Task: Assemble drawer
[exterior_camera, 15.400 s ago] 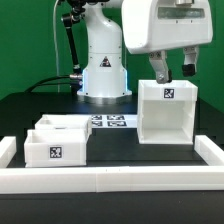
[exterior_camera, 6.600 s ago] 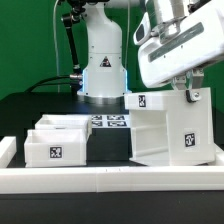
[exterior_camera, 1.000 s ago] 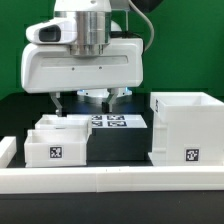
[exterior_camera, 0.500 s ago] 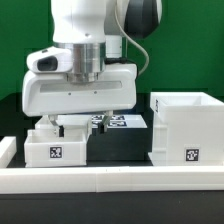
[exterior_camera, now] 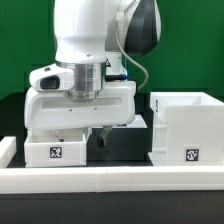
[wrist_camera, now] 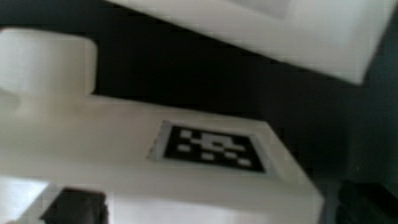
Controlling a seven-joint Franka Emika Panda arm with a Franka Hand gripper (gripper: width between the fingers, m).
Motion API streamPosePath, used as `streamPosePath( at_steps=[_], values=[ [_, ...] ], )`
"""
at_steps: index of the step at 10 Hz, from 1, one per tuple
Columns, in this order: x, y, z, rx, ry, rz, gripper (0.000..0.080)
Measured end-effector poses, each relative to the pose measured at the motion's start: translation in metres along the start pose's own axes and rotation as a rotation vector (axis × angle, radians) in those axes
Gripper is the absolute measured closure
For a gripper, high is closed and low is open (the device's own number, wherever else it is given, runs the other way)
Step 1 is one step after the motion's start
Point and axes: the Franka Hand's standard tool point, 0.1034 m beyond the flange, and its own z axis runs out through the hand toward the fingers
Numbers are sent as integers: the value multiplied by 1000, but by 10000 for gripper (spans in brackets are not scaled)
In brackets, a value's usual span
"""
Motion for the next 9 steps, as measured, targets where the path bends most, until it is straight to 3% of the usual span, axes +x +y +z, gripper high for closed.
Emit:
streamPosePath(
  at_steps=[1, 2, 3, 5, 6, 7, 9],
  values=[
    [1, -1, -1, 2, -3, 5, 150],
    [4, -4, -5, 2, 1, 9, 283],
    [4, -3, -4, 1, 1, 7, 283],
    [4, -3, -3, 1, 0, 8, 567],
    [3, -3, -3, 2, 0, 8, 567],
    [3, -3, -3, 2, 0, 8, 748],
    [3, -3, -3, 1, 0, 8, 759]
  ],
)
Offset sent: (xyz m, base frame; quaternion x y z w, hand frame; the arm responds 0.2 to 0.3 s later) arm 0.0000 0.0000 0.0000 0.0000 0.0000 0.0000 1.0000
